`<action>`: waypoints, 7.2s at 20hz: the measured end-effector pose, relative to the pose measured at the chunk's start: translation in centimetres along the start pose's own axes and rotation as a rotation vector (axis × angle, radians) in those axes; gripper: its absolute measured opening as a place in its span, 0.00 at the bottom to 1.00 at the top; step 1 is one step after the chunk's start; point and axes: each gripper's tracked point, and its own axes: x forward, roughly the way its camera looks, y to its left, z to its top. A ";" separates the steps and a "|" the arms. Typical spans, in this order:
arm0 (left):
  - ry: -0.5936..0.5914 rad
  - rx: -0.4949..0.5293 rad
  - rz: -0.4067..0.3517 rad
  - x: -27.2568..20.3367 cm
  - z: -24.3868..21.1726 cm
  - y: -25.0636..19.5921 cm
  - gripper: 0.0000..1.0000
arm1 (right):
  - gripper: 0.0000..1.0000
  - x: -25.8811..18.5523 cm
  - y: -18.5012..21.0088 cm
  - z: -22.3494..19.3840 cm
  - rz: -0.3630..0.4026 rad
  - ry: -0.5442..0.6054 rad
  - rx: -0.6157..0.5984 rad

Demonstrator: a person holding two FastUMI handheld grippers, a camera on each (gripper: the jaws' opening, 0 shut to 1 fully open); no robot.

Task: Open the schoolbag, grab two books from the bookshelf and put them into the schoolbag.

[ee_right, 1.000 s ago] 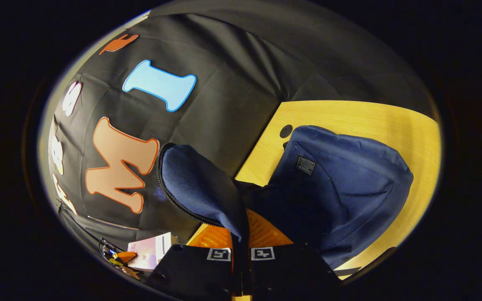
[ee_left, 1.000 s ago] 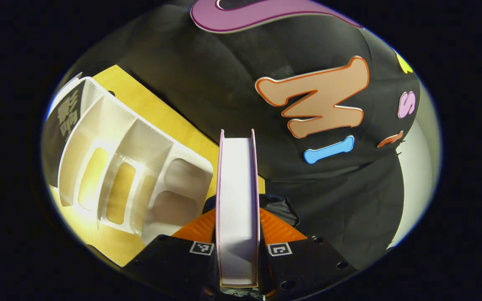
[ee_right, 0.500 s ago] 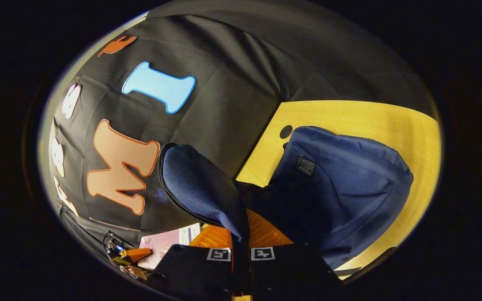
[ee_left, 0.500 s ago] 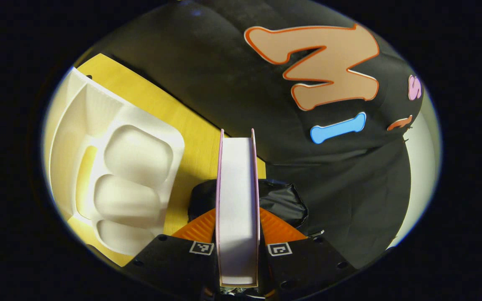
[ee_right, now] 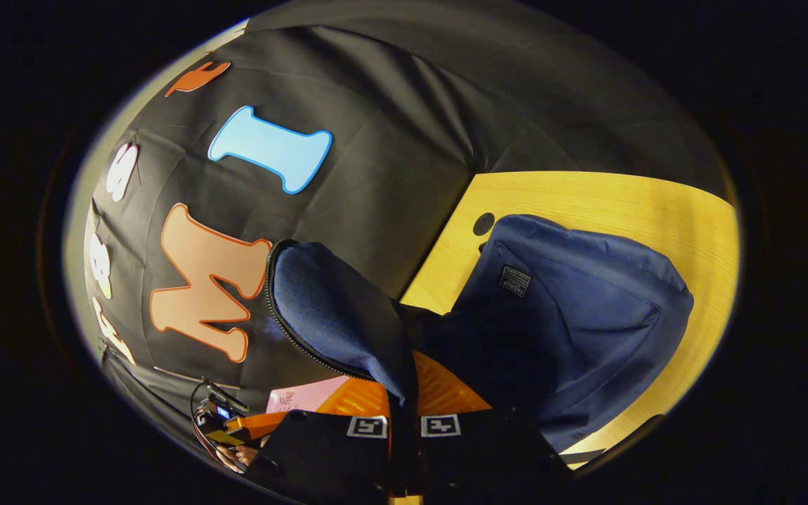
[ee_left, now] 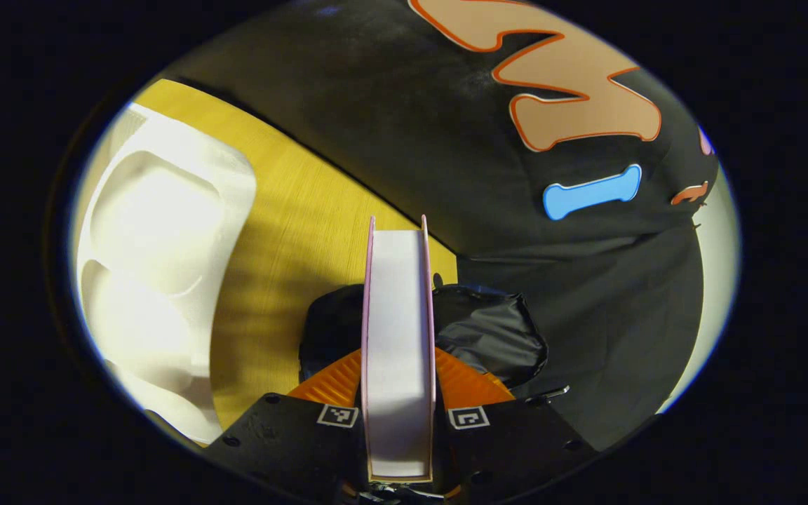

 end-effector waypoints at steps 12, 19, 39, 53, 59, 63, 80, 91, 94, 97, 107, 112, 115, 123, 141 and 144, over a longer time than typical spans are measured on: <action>0.059 -0.050 -0.025 7.0 -4.6 -0.3 0.34 | 0.04 -0.3 0.7 1.1 0.045 -0.003 0.009; 0.073 -0.078 -0.053 10.9 -7.4 0.1 0.32 | 0.03 -0.4 1.8 1.9 0.073 -0.010 -0.002; 0.039 -0.279 -0.123 16.6 -10.9 -0.2 0.36 | 0.04 -0.4 2.5 2.0 0.102 0.008 -0.014; 0.087 0.094 0.261 14.4 -11.4 6.2 0.84 | 0.03 0.2 2.0 1.4 0.081 0.019 -0.027; 0.035 0.419 0.315 9.6 -9.4 4.6 0.85 | 0.03 0.1 1.8 1.3 0.076 0.022 -0.027; -0.036 0.662 0.336 6.0 -7.9 3.3 0.96 | 0.03 -0.1 1.8 1.1 0.076 0.021 -0.035; -0.447 0.937 0.394 -15.3 1.6 -2.7 0.96 | 0.03 -0.6 1.5 1.0 0.067 0.013 -0.035; -0.631 0.886 0.502 -28.1 8.0 1.4 0.94 | 0.03 -0.7 1.5 1.3 0.052 0.009 -0.060; -0.663 0.854 0.539 -31.4 10.0 3.4 0.95 | 0.04 -0.7 1.5 1.5 0.045 0.005 -0.055; -0.664 0.814 0.561 -33.5 11.2 5.8 0.95 | 0.04 -0.8 1.4 1.3 0.040 0.002 -0.058; -0.554 0.684 0.644 -34.4 16.0 15.9 0.96 | 0.04 -0.9 1.4 1.3 0.022 0.003 -0.064; -0.468 0.656 0.696 -33.3 17.4 20.3 0.95 | 0.03 -1.1 1.2 1.3 0.013 -0.003 -0.062; -0.432 0.630 0.719 -32.6 18.2 22.5 0.95 | 0.03 -1.4 1.2 1.3 0.008 -0.009 -0.067; -0.318 0.566 0.760 -30.4 18.3 27.1 0.95 | 0.04 -2.5 0.6 1.9 -0.004 -0.020 -0.068; -0.039 0.496 0.851 -30.9 15.3 29.5 0.36 | 0.04 -2.4 0.4 1.8 -0.005 -0.028 -0.038; -0.008 0.496 0.853 -30.8 15.0 29.4 0.34 | 0.03 -2.2 0.4 1.8 -0.007 -0.027 -0.042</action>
